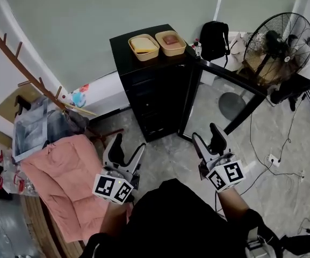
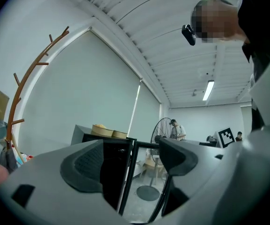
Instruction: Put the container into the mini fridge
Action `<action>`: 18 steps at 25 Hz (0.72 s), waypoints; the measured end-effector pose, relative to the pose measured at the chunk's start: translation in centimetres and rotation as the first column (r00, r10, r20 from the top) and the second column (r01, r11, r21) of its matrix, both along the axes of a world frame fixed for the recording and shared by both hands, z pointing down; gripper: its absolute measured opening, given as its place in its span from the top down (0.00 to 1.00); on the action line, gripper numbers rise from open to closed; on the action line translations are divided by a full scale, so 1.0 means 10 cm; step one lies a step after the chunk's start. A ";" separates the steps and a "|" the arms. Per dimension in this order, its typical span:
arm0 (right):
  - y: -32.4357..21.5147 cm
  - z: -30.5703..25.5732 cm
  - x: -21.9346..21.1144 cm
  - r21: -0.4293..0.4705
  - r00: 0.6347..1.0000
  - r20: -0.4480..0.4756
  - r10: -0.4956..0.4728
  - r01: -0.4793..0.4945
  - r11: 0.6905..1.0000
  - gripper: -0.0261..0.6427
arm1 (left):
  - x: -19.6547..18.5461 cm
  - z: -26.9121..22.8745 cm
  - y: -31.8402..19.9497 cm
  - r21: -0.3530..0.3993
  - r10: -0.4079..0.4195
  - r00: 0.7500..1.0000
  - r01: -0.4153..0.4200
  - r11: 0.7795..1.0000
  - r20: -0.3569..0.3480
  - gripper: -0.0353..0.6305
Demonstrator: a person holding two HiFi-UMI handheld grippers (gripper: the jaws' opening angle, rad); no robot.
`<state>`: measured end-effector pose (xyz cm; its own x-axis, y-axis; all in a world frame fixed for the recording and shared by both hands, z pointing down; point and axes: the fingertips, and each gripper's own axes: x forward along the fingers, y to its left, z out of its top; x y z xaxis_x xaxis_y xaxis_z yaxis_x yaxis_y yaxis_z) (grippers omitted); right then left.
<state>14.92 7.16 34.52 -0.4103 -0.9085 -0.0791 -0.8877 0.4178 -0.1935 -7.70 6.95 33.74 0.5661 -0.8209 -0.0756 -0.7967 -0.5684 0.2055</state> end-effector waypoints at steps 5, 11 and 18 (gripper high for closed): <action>-0.24 -0.06 0.13 0.014 0.999 0.030 -0.036 0.036 0.999 0.52 | 0.14 -0.05 -0.26 0.012 -0.011 1.000 0.011 1.000 0.021 0.39; -0.37 0.09 0.16 -0.020 0.995 0.068 -0.079 0.080 0.997 0.54 | 0.25 -0.08 -0.47 0.017 -0.012 0.997 0.010 1.000 0.083 0.39; -0.57 0.18 0.15 -0.041 0.995 0.079 -0.067 0.071 0.997 0.55 | 0.36 0.00 -0.74 0.010 0.047 0.991 -0.049 0.999 0.127 0.39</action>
<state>16.45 1.43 36.34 -0.4662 -0.8816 -0.0740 -0.8386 0.4671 -0.2804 -4.09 -0.46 33.75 0.6105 -0.7919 -0.0118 -0.7875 -0.6086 0.0971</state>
